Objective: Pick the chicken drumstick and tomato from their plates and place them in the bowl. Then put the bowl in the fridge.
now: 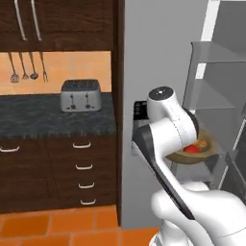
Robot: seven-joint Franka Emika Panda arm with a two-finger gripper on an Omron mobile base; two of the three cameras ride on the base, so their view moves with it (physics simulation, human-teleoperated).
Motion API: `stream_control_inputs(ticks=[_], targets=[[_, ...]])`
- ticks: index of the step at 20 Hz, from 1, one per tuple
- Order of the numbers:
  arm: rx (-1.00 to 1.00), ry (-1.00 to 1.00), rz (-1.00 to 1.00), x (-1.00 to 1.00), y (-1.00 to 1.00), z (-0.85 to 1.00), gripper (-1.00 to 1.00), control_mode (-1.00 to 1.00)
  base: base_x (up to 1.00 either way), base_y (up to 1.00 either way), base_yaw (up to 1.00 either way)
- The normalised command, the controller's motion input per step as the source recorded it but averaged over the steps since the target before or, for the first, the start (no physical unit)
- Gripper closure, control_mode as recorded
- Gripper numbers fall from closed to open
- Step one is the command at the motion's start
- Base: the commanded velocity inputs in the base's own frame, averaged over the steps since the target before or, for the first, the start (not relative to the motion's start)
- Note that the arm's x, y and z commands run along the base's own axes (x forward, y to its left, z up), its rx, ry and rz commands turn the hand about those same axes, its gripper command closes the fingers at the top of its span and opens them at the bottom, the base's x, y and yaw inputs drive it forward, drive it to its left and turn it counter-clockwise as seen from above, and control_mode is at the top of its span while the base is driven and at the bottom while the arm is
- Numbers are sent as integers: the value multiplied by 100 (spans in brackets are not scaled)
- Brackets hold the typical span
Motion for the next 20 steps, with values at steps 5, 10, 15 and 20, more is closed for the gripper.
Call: stream_control_inputs(ticks=[5, 10, 15, 20], targets=[[0, 0, 0, 0, 0, 0, 100, 100, 18, 13, -72], [0, 0, 0, 0, 0, 0, 100, 100, 31, -21, -17], [0, 0, 0, 0, 0, 0, 100, 100, 47, -56, 0], [0, 0, 0, 0, 0, 0, 100, 100, 26, -62, 0]])
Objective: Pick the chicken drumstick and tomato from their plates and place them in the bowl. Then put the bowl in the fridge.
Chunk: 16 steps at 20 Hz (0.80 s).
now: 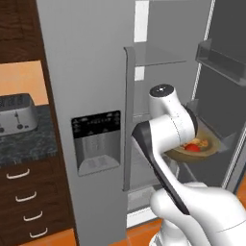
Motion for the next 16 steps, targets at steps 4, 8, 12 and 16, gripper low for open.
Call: stream_control_inputs(ticks=[4, 8, 12, 16], targets=[[0, 0, 0, 0, 0, 0, 100, 100, 41, -53, 0], [0, 0, 0, 0, 0, 0, 100, 100, 42, -7, 0], [0, 0, 0, 0, 0, 0, 100, 100, 50, 1, 0], [0, 0, 0, 0, 0, 0, 100, 100, 49, -1, 0]])
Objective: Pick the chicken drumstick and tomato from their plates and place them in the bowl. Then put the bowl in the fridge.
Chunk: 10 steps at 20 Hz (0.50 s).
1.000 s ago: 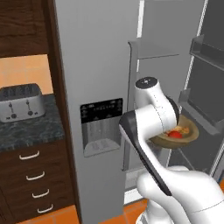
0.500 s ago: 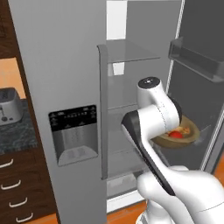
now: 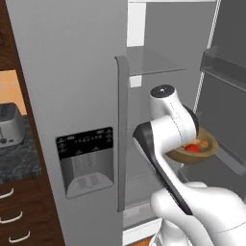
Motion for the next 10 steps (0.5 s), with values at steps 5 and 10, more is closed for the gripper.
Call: stream_control_inputs(ticks=[5, 10], targets=[[0, 0, 0, 0, 0, 0, 100, 100, 37, -4, 0], [0, 0, 0, 0, 0, 0, 100, 100, 23, -5, 0]])
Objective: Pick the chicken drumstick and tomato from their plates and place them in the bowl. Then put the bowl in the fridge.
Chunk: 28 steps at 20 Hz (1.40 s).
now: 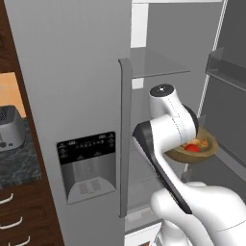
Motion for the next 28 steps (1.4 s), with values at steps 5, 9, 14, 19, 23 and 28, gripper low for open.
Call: stream_control_inputs(ticks=[5, 9, 14, 19, 23, 28], targets=[[0, 0, 0, 2, 0, 0, 100, -100, 12, -1, 1], [0, 0, 5, 26, -14, 0, 100, -100, 0, 0, 0], [-3, -12, 43, 17, -12, 0, 100, -100, 0, 0, 0], [-3, 0, 58, 4, -6, -2, 100, -100, 0, 0, 0], [0, -21, 50, 16, -33, -7, 100, -100, 0, 0, 0], [-4, -26, 49, 32, -25, -36, 100, -100, 0, 0, 0]])
